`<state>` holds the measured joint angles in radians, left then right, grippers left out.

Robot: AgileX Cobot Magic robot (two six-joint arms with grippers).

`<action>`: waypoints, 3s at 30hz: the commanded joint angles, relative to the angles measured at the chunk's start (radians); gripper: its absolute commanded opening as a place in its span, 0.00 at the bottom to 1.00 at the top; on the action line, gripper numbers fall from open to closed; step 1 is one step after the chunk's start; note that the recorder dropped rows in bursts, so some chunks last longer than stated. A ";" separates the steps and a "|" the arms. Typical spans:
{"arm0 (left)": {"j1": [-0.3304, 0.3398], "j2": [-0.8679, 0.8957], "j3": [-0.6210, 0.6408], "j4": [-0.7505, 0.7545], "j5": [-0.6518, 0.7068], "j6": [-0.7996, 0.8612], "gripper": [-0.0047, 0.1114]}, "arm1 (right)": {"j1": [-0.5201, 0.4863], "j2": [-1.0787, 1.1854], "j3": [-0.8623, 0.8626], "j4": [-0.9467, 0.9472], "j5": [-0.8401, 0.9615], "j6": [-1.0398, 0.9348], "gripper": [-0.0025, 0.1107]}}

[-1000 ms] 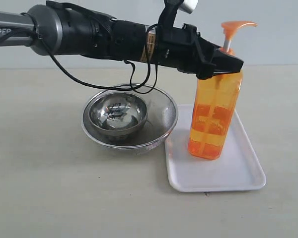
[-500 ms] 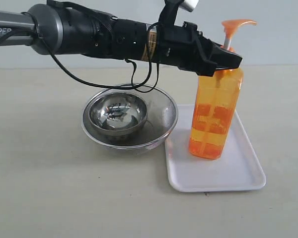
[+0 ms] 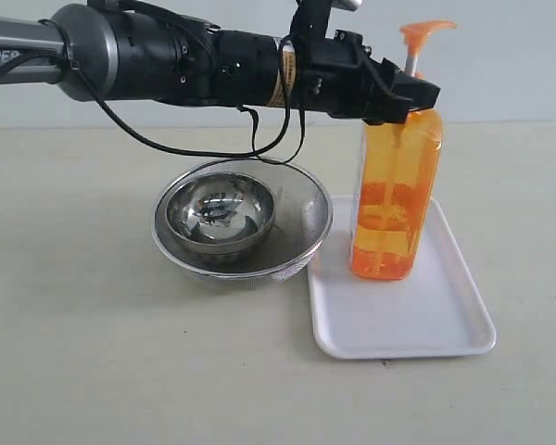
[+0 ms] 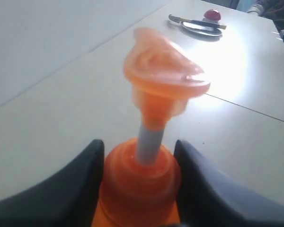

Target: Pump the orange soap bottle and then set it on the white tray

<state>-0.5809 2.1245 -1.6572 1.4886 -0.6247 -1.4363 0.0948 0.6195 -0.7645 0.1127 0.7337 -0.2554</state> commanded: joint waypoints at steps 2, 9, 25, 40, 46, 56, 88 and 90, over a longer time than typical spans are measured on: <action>-0.033 -0.018 -0.001 -0.004 0.058 -0.001 0.08 | 0.041 -0.004 0.020 -0.113 -0.021 0.091 0.02; -0.047 -0.018 -0.001 -0.004 0.089 -0.002 0.08 | 0.044 -0.004 0.020 -0.120 -0.030 0.123 0.02; -0.047 -0.018 -0.001 -0.004 0.072 -0.006 0.15 | 0.044 -0.004 0.020 -0.122 -0.030 0.123 0.02; -0.047 -0.024 -0.001 0.161 0.038 -0.202 0.66 | 0.044 -0.004 0.020 -0.122 -0.035 0.123 0.02; -0.047 -0.067 -0.001 0.198 0.038 -0.202 0.66 | 0.044 -0.004 0.020 -0.122 -0.033 0.123 0.02; -0.039 -0.137 0.001 0.256 0.055 -0.247 0.66 | 0.044 -0.004 0.020 -0.122 -0.035 0.123 0.02; 0.258 -0.337 0.001 0.256 -0.302 -0.350 0.12 | 0.044 -0.009 0.020 -0.197 -0.045 0.151 0.02; 0.285 -0.367 0.001 0.256 -0.331 -0.345 0.08 | 0.044 -0.020 0.020 -0.208 -0.057 0.162 0.02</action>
<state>-0.3302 1.8021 -1.6585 1.7418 -0.9119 -1.7782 0.1388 0.6154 -0.7463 -0.0710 0.7030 -0.1122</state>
